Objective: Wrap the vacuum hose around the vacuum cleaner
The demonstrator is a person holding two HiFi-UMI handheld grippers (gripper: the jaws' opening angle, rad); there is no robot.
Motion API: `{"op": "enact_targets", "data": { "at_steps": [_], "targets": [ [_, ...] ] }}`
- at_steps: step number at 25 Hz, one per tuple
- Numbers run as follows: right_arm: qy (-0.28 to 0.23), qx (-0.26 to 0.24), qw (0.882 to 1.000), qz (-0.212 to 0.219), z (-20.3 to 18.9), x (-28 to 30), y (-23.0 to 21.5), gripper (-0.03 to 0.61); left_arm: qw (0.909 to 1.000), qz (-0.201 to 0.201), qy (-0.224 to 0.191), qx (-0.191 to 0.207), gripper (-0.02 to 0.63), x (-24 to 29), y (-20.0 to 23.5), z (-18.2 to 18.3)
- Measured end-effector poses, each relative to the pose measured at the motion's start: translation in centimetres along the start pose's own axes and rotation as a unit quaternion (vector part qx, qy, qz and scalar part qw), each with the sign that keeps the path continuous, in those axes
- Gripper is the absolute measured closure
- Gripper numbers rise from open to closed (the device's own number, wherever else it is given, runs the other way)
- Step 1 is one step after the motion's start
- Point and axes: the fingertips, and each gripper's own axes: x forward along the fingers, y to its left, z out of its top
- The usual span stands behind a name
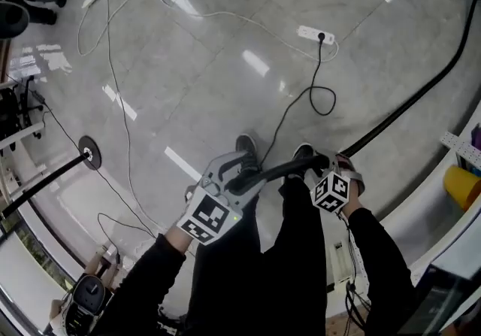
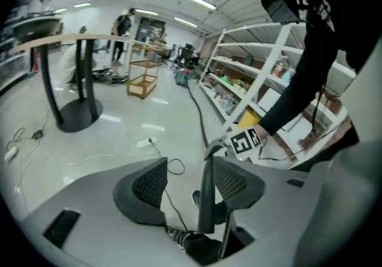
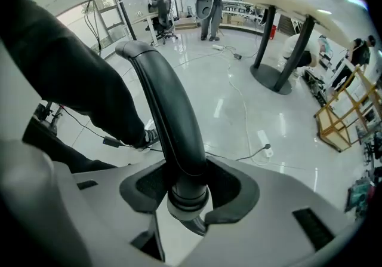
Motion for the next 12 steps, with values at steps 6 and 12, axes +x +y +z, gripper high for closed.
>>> {"op": "enact_targets", "data": {
  "at_steps": [6,12],
  "targets": [
    [-0.036,0.052,0.989,-0.131,3.2,-17.1,-3.7,0.397,0.9840,-0.078,0.073,0.142,0.331,-3.6,-9.3,7.6],
    [-0.107,0.092,0.973,-0.182,5.1,-29.5,-0.4,0.397,0.9486,-0.119,0.131,0.262,0.335,-7.7,-17.9,11.6]
  ]
}}
